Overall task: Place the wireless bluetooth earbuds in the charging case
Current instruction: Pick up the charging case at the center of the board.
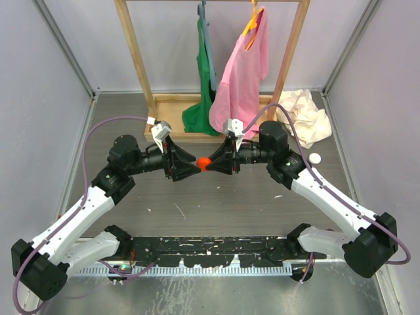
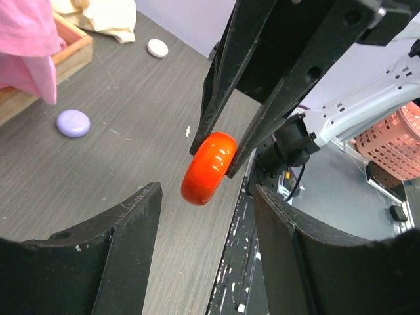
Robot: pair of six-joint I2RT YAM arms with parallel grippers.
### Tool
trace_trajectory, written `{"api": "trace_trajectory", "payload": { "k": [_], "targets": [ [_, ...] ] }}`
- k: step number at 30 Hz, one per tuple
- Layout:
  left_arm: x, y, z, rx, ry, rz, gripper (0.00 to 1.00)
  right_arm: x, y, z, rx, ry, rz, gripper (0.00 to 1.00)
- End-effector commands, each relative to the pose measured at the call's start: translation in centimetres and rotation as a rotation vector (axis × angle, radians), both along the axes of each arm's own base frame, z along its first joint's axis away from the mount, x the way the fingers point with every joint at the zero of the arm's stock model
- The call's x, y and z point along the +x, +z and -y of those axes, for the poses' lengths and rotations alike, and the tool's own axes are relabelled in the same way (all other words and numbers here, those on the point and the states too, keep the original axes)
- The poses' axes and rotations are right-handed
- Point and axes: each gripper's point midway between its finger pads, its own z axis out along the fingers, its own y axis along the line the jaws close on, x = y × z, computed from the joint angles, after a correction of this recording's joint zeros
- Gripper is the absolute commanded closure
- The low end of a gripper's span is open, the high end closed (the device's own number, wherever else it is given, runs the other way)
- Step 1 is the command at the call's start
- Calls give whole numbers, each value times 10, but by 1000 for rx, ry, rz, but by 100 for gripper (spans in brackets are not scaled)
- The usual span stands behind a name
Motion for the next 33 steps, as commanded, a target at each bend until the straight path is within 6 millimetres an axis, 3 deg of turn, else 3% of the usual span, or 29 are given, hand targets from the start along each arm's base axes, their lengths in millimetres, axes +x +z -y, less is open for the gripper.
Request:
{"api": "trace_trajectory", "payload": {
  "k": [1,13,20,28,33],
  "targets": [
    [-6,19,8,-24,-86,61,41,-2,20,-2,14,39,58,89],
    [-4,9,16,-12,-131,34,56,-7,16,-8,-8,91,56,89],
    [-3,7,16,-8,-128,36,79,-10,16,-10,-7,112,57,86],
    [1,9,9,-24,-53,80,90,-9,18,-2,27,48,119,53],
    [2,15,3,-61,-4,110,91,-11,25,6,123,-32,124,40]
  ]
}}
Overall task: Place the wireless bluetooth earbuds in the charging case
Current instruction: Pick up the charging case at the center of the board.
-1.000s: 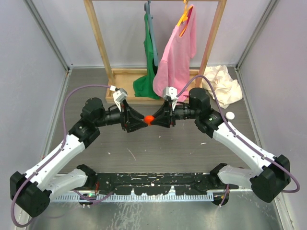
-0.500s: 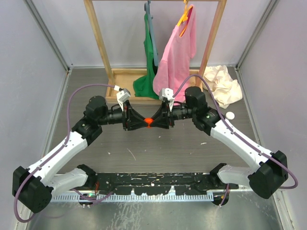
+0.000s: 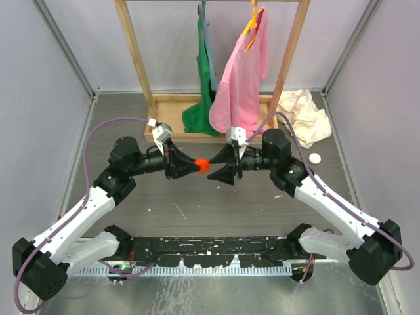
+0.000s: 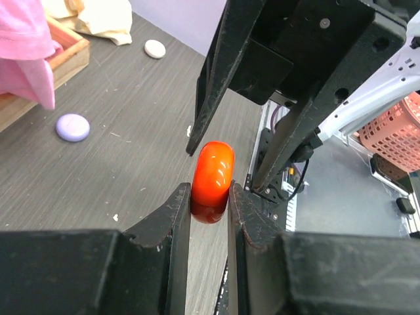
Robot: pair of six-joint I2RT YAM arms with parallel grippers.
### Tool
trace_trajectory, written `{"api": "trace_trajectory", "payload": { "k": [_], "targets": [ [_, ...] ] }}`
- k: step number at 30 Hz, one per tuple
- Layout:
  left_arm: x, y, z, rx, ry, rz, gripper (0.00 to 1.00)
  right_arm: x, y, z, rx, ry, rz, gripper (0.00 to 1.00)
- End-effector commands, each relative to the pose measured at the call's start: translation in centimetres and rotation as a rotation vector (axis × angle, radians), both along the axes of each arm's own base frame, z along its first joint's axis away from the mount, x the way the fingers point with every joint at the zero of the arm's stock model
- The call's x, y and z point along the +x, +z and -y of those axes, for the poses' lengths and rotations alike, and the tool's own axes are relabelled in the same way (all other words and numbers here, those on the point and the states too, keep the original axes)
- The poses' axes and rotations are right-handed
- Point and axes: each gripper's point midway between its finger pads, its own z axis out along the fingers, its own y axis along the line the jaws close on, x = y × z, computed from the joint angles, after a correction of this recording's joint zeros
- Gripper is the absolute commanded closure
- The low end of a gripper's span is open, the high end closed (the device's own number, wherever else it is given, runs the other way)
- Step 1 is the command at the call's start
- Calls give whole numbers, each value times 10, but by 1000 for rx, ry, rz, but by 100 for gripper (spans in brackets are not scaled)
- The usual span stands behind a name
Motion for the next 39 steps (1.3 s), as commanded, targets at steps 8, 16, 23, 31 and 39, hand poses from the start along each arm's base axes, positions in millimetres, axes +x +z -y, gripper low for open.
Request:
{"api": "trace_trajectory", "payload": {
  "k": [8,16,23,31,39],
  "targets": [
    [-3,40,-6,-154,56,135,90,1,45,6,328,-121,48,39],
    [-3,49,-5,-202,53,144,89,-1,47,-2,448,-114,-23,44],
    [-5,51,-1,-221,38,143,88,-2,46,-12,493,-106,-59,49],
    [-9,49,2,-223,22,140,88,-5,52,-14,542,-84,-58,55],
    [-10,49,4,-220,15,136,85,-7,45,-15,534,-70,-58,71]
  ]
}}
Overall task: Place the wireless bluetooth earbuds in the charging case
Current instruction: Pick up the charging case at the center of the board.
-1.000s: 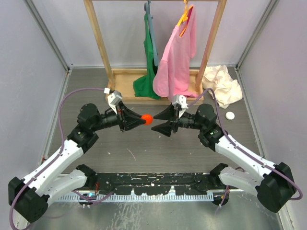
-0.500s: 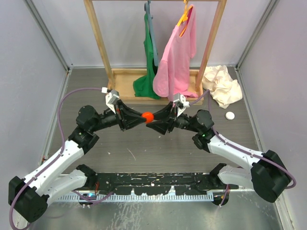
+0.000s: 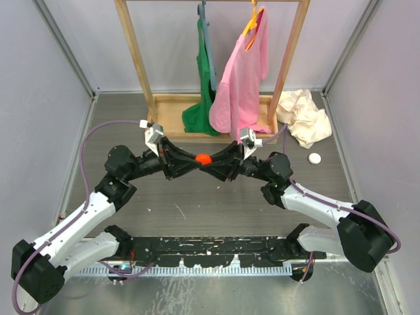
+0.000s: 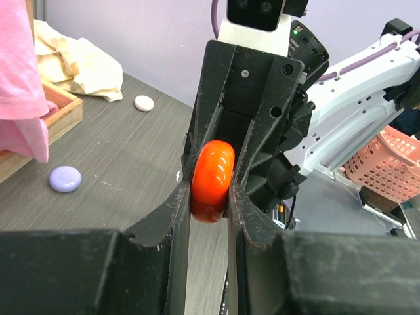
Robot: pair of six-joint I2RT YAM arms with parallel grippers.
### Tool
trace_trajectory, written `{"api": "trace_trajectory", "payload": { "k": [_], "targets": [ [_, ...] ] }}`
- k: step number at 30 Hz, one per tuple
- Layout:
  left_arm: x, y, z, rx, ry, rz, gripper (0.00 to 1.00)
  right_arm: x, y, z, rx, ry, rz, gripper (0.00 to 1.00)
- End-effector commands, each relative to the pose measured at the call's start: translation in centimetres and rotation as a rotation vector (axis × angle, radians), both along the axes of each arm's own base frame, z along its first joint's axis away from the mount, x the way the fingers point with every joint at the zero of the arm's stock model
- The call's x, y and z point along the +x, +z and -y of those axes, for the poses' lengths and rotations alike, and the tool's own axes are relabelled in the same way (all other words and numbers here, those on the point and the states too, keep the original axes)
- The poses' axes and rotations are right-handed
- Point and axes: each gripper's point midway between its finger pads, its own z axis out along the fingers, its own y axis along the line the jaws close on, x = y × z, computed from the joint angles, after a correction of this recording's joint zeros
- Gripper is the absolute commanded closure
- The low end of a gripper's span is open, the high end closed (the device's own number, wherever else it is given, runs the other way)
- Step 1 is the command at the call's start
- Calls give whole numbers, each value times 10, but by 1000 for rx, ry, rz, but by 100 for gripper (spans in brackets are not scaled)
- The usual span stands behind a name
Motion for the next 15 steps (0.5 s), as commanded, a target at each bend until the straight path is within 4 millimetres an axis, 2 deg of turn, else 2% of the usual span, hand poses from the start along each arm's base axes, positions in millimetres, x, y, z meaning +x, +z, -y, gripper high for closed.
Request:
{"api": "trace_trajectory", "payload": {
  "k": [1,4,6,9,15],
  "targets": [
    [-4,16,1,-36,-11,54,83,-5,14,3,54,-1,70,74],
    [-4,16,-1,-26,-2,56,76,-6,10,3,42,1,87,81],
    [-3,15,-2,-18,12,55,67,-8,9,3,37,3,104,84],
    [-2,13,-3,-9,25,50,58,-9,7,4,31,0,129,85],
    [2,8,0,17,20,26,47,-11,4,4,21,7,170,86]
  ]
}}
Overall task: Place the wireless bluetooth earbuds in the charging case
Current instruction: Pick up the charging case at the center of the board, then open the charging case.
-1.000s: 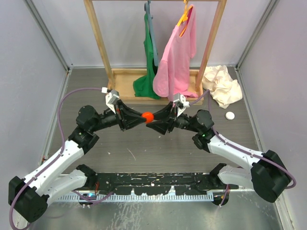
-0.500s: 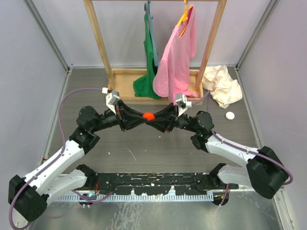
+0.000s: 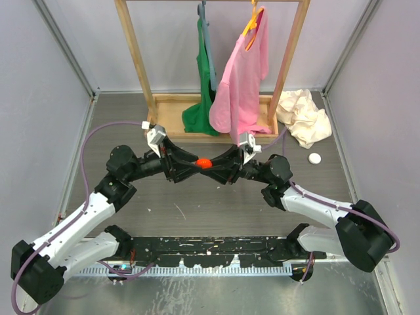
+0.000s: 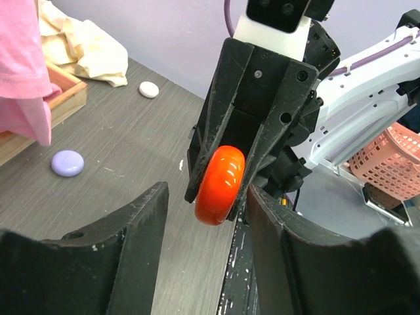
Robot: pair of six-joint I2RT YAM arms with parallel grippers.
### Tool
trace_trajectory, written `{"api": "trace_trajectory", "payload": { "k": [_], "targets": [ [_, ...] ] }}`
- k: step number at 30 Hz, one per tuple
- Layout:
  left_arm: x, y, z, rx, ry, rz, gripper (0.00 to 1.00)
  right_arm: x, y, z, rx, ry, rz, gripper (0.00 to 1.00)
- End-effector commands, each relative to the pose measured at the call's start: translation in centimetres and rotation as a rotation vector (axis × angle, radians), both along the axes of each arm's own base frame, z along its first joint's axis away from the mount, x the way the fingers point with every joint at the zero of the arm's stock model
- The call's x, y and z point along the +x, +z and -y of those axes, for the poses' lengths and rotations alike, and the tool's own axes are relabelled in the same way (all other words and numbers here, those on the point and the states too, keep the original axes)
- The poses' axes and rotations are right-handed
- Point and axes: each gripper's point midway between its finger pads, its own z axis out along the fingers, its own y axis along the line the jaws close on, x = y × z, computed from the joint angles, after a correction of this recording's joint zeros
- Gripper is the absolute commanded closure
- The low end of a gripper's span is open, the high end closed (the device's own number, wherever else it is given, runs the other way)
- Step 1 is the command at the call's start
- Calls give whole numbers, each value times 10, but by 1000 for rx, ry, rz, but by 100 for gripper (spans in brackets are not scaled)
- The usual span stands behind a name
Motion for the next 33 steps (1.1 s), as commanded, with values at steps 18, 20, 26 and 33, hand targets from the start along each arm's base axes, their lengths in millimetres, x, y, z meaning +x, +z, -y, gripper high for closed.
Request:
{"api": "trace_trajectory", "payload": {
  "k": [18,20,26,33],
  "targets": [
    [18,19,2,-7,70,-5,43,-15,-2,-2,-20,63,206,86],
    [20,18,1,-9,80,-12,42,-16,-5,-2,-28,69,217,86],
    [28,12,-1,8,130,-45,40,-16,-12,-1,-44,64,250,86],
    [30,6,-3,21,146,-66,31,-15,-22,1,-66,43,288,86]
  ]
}}
